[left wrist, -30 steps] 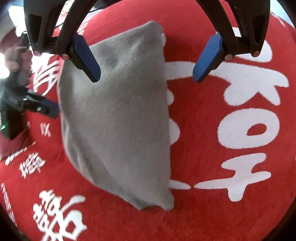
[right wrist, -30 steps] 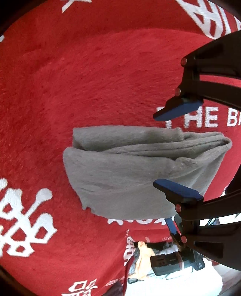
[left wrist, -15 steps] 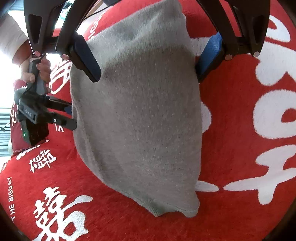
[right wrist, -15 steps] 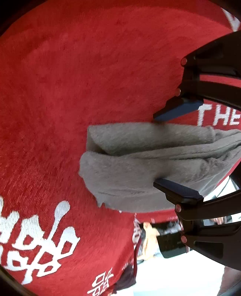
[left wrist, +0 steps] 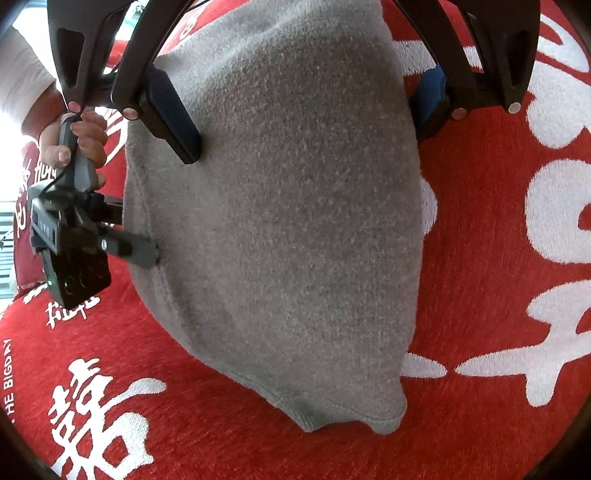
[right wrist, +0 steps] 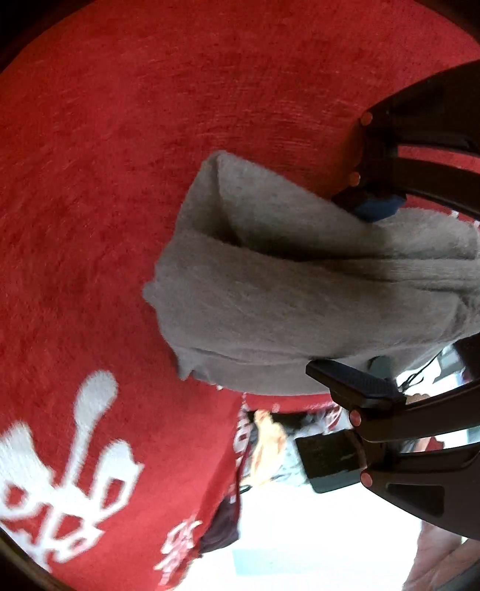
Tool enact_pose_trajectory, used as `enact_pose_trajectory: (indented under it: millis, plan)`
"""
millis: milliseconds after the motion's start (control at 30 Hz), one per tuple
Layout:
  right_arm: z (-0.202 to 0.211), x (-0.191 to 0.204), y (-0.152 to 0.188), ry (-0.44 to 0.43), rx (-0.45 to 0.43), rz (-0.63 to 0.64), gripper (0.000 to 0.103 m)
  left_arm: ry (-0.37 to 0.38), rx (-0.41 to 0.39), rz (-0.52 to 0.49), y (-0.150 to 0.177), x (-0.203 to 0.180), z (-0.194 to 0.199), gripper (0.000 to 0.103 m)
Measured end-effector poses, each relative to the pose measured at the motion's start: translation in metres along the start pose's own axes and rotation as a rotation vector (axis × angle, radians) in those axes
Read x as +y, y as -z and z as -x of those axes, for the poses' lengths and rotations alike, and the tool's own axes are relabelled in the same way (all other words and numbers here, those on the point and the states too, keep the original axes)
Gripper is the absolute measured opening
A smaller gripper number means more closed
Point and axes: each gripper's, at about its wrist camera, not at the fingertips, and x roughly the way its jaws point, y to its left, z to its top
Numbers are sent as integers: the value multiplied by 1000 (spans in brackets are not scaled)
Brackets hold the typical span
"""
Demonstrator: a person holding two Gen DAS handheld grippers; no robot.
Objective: Fold small clothes
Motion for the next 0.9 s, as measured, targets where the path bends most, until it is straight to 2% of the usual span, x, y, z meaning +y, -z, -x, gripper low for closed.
enact_pose_trajectory:
  millis: [133,167,200,233,267,300,367,533,667,900]
  plan:
    - [-2,1,0,12,-6,-24,70,-10,-7,13,0,-2,-1,100]
    - [-3,3,0,36,-5,-29,67,-17,-14,14,0,-2,0,100]
    - [-7,6,0,59,-8,-34,55,-21,-28,13,1,-3,1,98]
    - [-7,6,1,78,-14,-43,46,-25,-40,11,4,0,5,91]
    - [-8,6,3,72,-24,-54,44,-26,-50,11,5,1,8,85]
    - [-7,8,5,67,-35,-55,43,-20,-59,19,6,2,11,82]
    - [-6,13,11,47,-67,-52,41,-4,-69,30,7,5,16,67]
    - [-1,26,25,-4,-118,-87,41,70,-98,8,12,6,38,43]
    - [5,51,38,10,-128,-78,41,132,-109,-4,18,3,54,42]
    - [6,93,69,19,-150,-80,41,189,-139,-46,43,10,97,42]
